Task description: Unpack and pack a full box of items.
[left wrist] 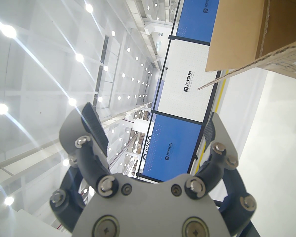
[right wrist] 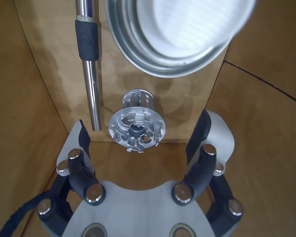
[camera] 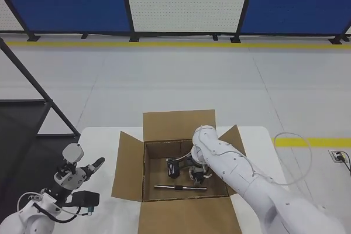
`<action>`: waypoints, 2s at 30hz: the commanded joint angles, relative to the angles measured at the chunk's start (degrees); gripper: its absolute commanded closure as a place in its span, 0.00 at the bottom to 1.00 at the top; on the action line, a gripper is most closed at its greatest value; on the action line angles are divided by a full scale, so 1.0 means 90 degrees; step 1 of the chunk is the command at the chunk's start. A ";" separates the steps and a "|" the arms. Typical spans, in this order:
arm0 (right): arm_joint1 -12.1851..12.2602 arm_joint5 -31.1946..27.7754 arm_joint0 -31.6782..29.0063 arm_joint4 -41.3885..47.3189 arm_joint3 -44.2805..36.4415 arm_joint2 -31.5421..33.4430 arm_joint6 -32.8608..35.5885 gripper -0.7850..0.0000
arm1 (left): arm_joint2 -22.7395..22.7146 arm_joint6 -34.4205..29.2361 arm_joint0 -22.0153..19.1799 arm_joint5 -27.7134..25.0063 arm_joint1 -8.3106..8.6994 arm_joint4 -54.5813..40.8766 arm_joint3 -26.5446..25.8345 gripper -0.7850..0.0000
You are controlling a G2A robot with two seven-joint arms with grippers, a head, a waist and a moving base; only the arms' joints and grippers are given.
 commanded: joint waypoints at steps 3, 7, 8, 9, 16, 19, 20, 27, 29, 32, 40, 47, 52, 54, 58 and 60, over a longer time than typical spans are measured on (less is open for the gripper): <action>-0.0085 0.0000 -0.0018 0.0019 0.0103 0.0000 0.0000 0.24 | 0.0000 0.0000 0.0000 0.0000 0.0000 0.0000 0.0000 0.00; -0.0138 0.0000 -0.0025 0.0033 0.0192 0.0000 0.0000 0.60 | 0.0000 0.0000 0.0000 0.0000 0.0000 0.0000 0.0000 0.00; -0.0149 0.0000 -0.0025 0.0030 0.0210 0.0000 0.0000 0.63 | 0.0000 0.0000 0.0000 0.0000 0.0000 0.0000 0.0000 0.00; -0.0159 0.0000 -0.0025 0.0026 0.0227 0.0000 0.0000 0.65 | 0.0000 0.0000 0.0000 0.0000 0.0000 0.0000 0.0000 0.00; -0.0183 0.0000 0.0054 0.0059 0.0238 0.0000 -0.0001 1.00 | 0.0000 0.0000 0.0000 0.0000 0.0000 0.0000 0.0000 0.00; -0.0163 0.0000 0.0163 0.0060 0.0187 0.0000 -0.0001 1.00 | 0.0000 0.0000 0.0000 0.0000 0.0000 0.0000 0.0000 0.00; -0.0152 0.0000 0.0204 0.0061 0.0181 0.0000 -0.0001 1.00 | 0.0000 0.0000 0.0000 0.0000 0.0000 0.0000 0.0000 0.00; -0.0029 0.0000 0.0568 0.0065 -0.0078 0.0000 -0.0001 1.00 | 0.0000 0.0000 0.0000 0.0000 0.0000 0.0000 0.0000 0.00; 0.0031 0.0000 0.0677 0.0036 -0.0268 0.0000 -0.0001 1.00 | 0.0000 0.0000 0.0000 0.0000 0.0000 0.0000 0.0000 0.00; 0.0152 0.0000 0.0833 0.0043 -0.0595 0.0000 -0.0001 1.00 | 0.0000 0.0000 0.0000 0.0000 0.0000 0.0000 0.0000 0.00; 0.0701 0.0001 0.1211 0.0124 -0.1731 0.0000 0.0000 1.00 | 0.0000 0.0000 0.0000 0.0000 0.0000 0.0000 0.0000 0.00; 0.1509 0.1096 0.1202 0.1103 -0.3538 0.0000 0.1096 1.00 | 0.0000 0.0000 0.0000 0.0000 0.0000 0.0000 0.0000 0.00; 0.1717 0.1422 0.1187 0.1429 -0.4069 0.0000 0.1422 1.00 | 0.0000 0.0000 0.0000 0.0000 0.0000 0.0000 0.0000 0.00; 0.1717 0.1422 0.1187 0.1429 -0.4069 0.0000 0.1422 1.00 | 0.0000 0.0000 0.0000 0.0000 0.0000 0.0000 0.0000 0.00; 0.1717 0.1422 0.1187 0.1429 -0.4069 0.0000 0.1422 1.00 | 0.0000 0.0000 0.0000 0.0000 0.0000 0.0000 0.0000 0.00; 0.1717 0.1422 0.1187 0.1429 -0.4069 0.0000 0.1422 1.00 | 0.0000 0.0000 0.0000 0.0000 0.0000 0.0000 0.0000 0.00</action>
